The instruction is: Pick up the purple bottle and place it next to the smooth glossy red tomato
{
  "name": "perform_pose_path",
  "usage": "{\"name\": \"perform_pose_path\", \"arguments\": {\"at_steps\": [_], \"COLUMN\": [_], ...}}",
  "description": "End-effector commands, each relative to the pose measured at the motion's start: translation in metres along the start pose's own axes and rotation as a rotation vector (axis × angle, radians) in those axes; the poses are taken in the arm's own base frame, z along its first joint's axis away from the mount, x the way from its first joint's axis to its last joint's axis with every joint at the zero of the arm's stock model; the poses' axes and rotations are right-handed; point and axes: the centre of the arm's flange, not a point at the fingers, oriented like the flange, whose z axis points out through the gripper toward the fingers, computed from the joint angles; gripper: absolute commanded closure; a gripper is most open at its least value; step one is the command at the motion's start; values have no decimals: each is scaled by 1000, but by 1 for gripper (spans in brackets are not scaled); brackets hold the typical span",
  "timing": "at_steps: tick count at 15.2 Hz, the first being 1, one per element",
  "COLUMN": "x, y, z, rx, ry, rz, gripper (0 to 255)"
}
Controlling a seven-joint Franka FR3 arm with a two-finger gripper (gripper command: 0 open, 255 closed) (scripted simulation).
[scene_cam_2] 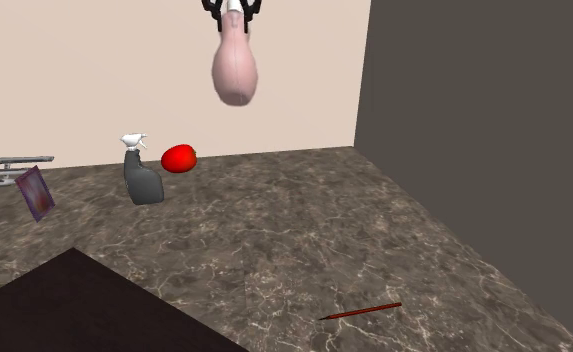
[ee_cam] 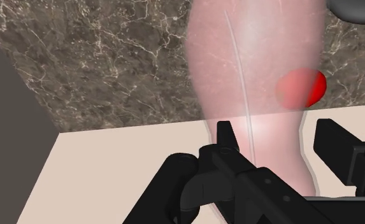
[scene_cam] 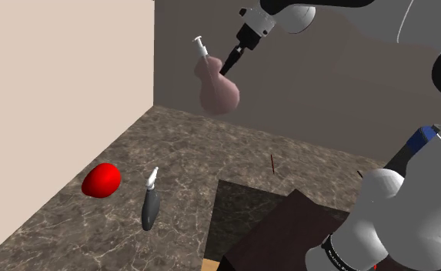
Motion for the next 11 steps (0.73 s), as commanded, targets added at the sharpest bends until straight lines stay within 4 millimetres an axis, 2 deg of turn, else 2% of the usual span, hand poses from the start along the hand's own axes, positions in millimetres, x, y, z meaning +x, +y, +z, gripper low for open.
{"name": "perform_pose_path", "arguments": {"at_steps": [1, 11], "x": [17, 100], "y": [-21, -114], "z": [6, 47], "rx": [-1, -1], "ry": [2, 2], "rz": [1, 1], "gripper": [255, 255]}}
